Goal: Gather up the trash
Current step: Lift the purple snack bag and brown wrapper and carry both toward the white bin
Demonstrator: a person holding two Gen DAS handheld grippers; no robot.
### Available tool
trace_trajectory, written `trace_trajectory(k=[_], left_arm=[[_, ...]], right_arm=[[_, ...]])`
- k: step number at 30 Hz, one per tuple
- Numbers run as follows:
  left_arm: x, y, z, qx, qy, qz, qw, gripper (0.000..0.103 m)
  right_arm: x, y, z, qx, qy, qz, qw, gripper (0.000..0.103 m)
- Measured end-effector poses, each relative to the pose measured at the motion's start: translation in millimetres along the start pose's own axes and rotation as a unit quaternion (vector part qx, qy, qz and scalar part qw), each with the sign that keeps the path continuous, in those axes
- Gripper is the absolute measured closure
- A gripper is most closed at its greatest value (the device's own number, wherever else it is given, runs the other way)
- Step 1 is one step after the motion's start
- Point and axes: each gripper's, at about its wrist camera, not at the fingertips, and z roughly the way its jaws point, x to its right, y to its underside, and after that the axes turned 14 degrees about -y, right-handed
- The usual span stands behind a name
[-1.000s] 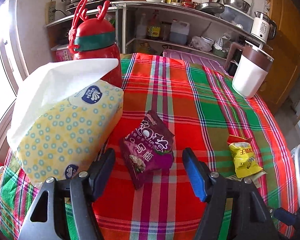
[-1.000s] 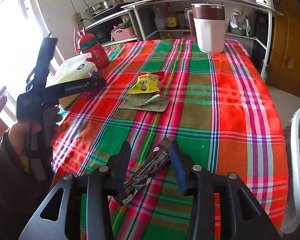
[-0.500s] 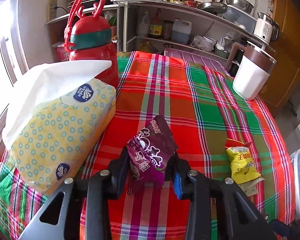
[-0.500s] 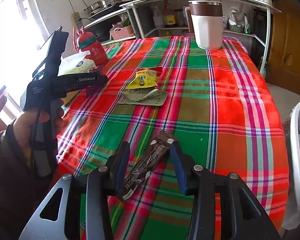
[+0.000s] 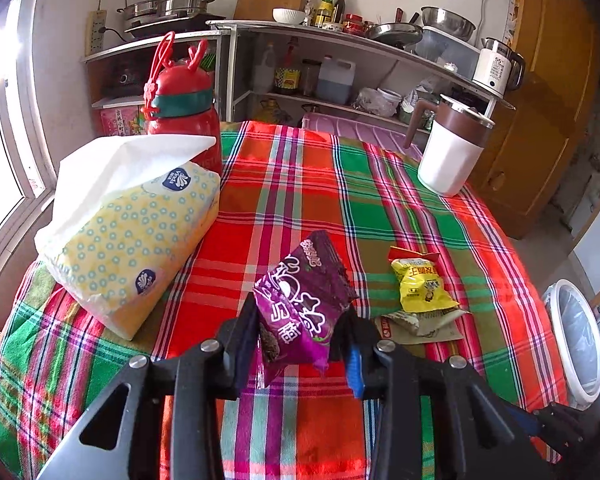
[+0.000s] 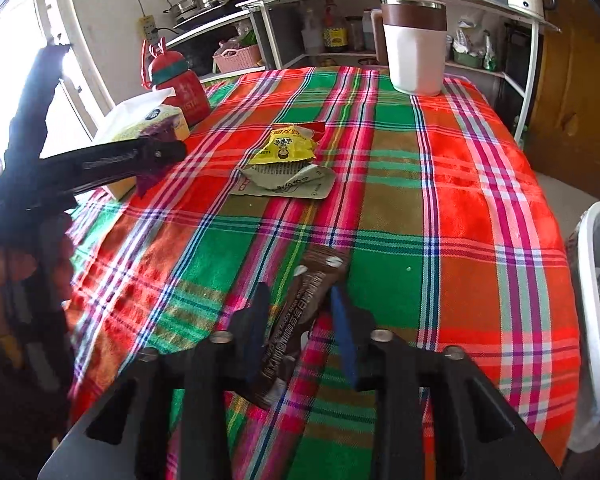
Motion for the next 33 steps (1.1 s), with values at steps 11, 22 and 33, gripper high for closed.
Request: trace_trajectory(k=[11,22,33], left_arm=[[12,9,-31,0.012,0.021,0.013,0.9996,0.064],[65,11,-66,0.034,0.062,0.048,0.9963,0.064],[141,15,-97,0.049,0.119,0.093,0.9874,0.064]], right_arm=[[10,5,-30,0.044,-0.012,0.019,0.999,0.086],[37,5,-88,0.105,0.006,0.046,0.993,0.086],[87,20,-152,0.153,0.046,0.080,0.984,0.086]])
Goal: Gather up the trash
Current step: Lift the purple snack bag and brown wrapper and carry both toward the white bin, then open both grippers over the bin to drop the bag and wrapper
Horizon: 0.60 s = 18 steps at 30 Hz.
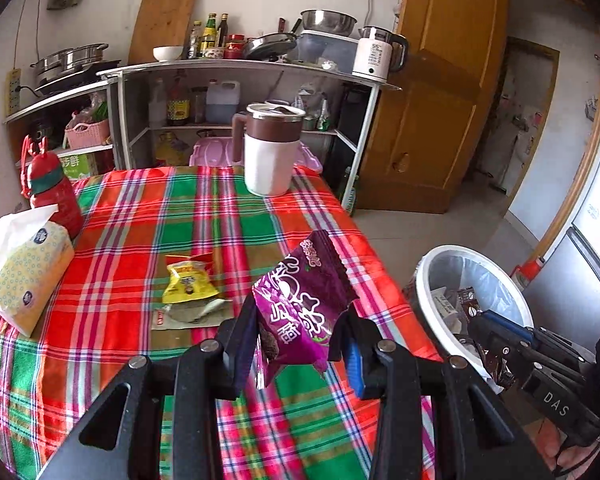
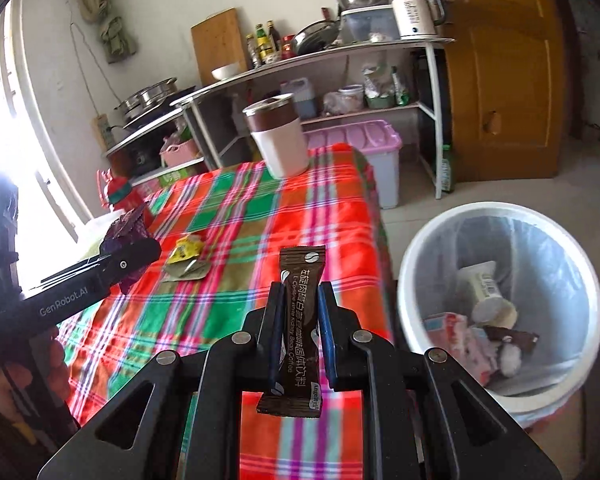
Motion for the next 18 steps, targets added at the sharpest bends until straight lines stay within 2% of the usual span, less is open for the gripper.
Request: trace_trajectory(k=[9,18], left_arm=[[71,-4,5,-0.007,0.048,0.041,0.9980,0.063],[138,0,20,-0.037,0.097,0.076,0.9917,0.063]], right_arm=[[51,-4,-42,0.028,0.047,0.030,0.998,0.086],[111,-4,-64,0.024,0.095,0.068,0.993,0.086]])
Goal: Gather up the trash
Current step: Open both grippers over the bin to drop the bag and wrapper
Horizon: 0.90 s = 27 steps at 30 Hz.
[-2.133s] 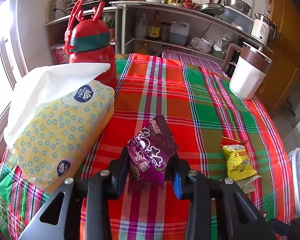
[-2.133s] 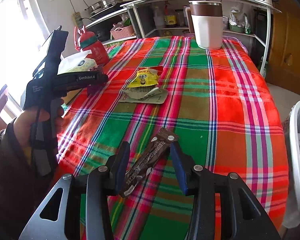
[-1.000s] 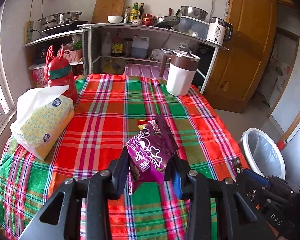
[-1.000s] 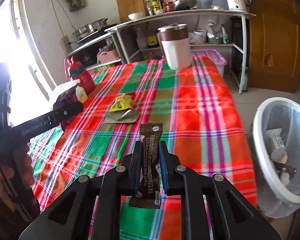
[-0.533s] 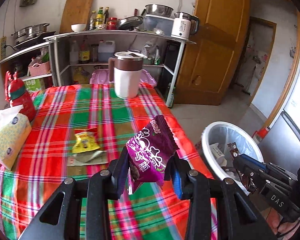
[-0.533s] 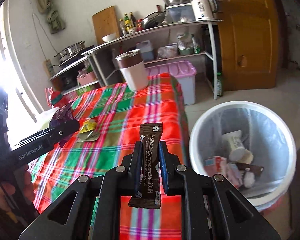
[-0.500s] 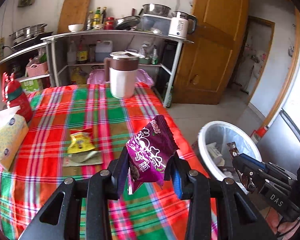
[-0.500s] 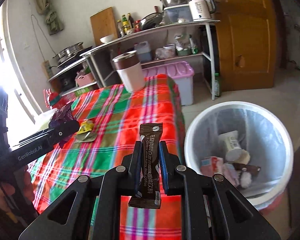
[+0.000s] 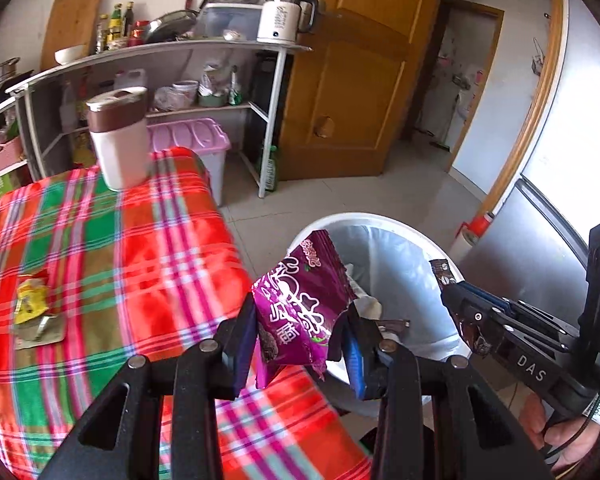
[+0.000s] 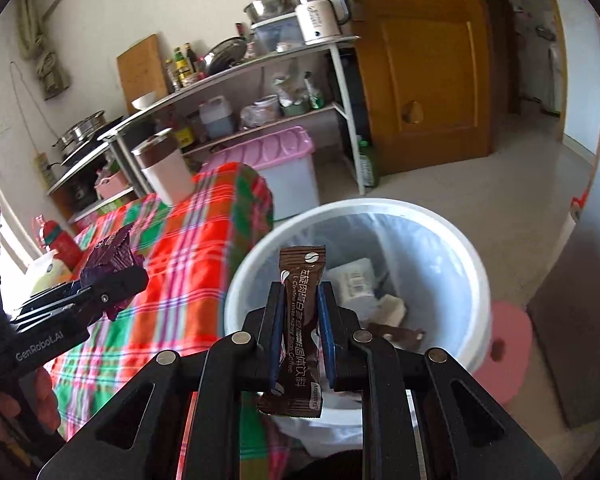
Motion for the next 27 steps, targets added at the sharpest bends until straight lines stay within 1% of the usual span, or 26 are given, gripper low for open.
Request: trace_trajectory(k=[3,8,11,15,16,17,19,20,21,23,27], left_arm=[[19,1,8,-0.005,0.007,0.014,0.9999,0.063],[45,5,26,-0.030,0.021,0.030,0.9989,0.063],[56,8,33,-0.039,0.020,0.041,0.9982,0.062],[63,9,38,-0.046,0.015,0.048,0.9977,0.061],[64,11,39,-0.047,0.011,0.050,0.9976,0.057],[63,11,40,-0.047,0.009,0.051,0.9976,0.051],[63,12,40,-0.048,0.006,0.050,0.9976,0.046],[63,12,40,-0.047,0.004,0.052,0.9976,0.045],[62,13,39,-0.046,0.003,0.052,0.9976,0.045],[60,14,37,-0.044,0.000,0.054,0.9976,0.043],[54,13,33,-0.040,0.003,0.047,0.9981,0.041]], right_arm=[[16,1,4,-0.010,0.013,0.009,1.000,0.086],[35,4,14,-0.032,0.030,0.018,0.999,0.085],[43,6,21,-0.041,0.045,0.017,0.998,0.085],[52,7,29,-0.055,0.050,0.018,0.997,0.084],[53,8,31,-0.059,0.052,0.019,0.997,0.084],[54,8,31,-0.061,0.053,0.019,0.997,0.084],[55,9,31,-0.060,0.056,0.019,0.996,0.083],[55,9,30,-0.059,0.056,0.019,0.997,0.081],[55,9,31,-0.058,0.056,0.019,0.997,0.074],[55,10,29,-0.054,0.056,0.021,0.997,0.067],[50,10,26,-0.051,0.055,0.023,0.997,0.066]])
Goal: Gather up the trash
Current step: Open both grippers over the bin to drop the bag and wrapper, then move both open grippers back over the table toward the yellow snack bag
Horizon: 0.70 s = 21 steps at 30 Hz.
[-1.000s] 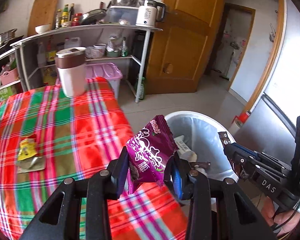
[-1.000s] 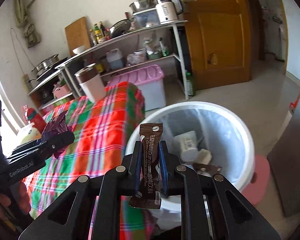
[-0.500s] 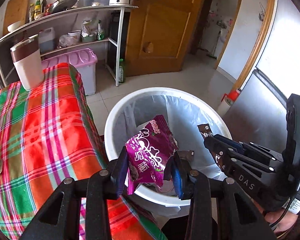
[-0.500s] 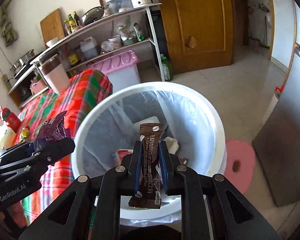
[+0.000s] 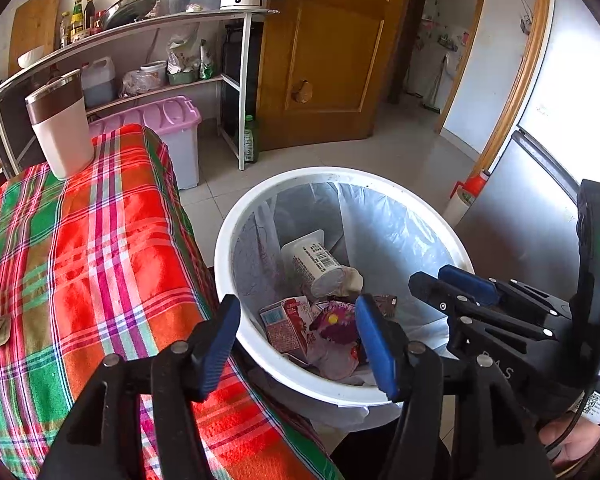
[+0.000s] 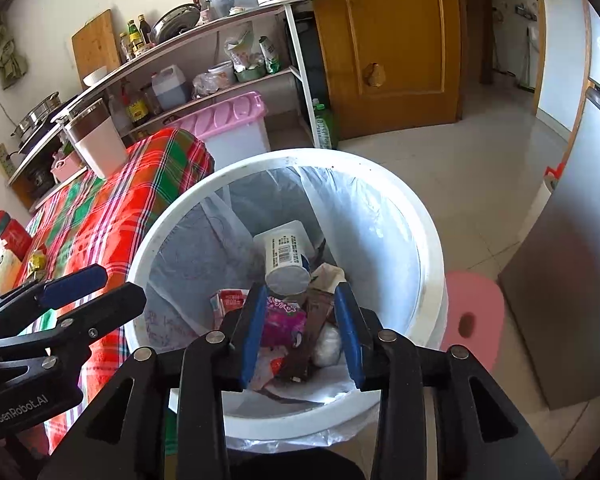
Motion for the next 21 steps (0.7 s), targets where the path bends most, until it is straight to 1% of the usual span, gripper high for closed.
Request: trace_trajectory(k=[6,9,12,16,21], left_arm=[[-9,3,-10,0.015,-0.016,0.001,0.9998,0.040],[-13,5,-16,0.021,-0.016,-0.002,0.9997,0.040],[-17,6,-22,0.029,-0.023,-0.002,0.9993,0.040],[-24,9,-28,0.035,-0.023,-0.010,0.9991,0.039],[-36,14,-37,0.043,-0.034,-0.019,0.9983,0.039]], right_arm=[[-10,1,-4,0.005,-0.004,-0.002,1.000,0.066],[-15,2,-5,0.007,-0.006,-0.002,1.000,0.066],[-20,3,-6,0.008,-0.009,-0.004,1.000,0.066],[-27,3,-9,0.010,-0.013,-0.007,1.000,0.066],[-37,4,-10,0.013,-0.023,-0.011,1.000,0.066]])
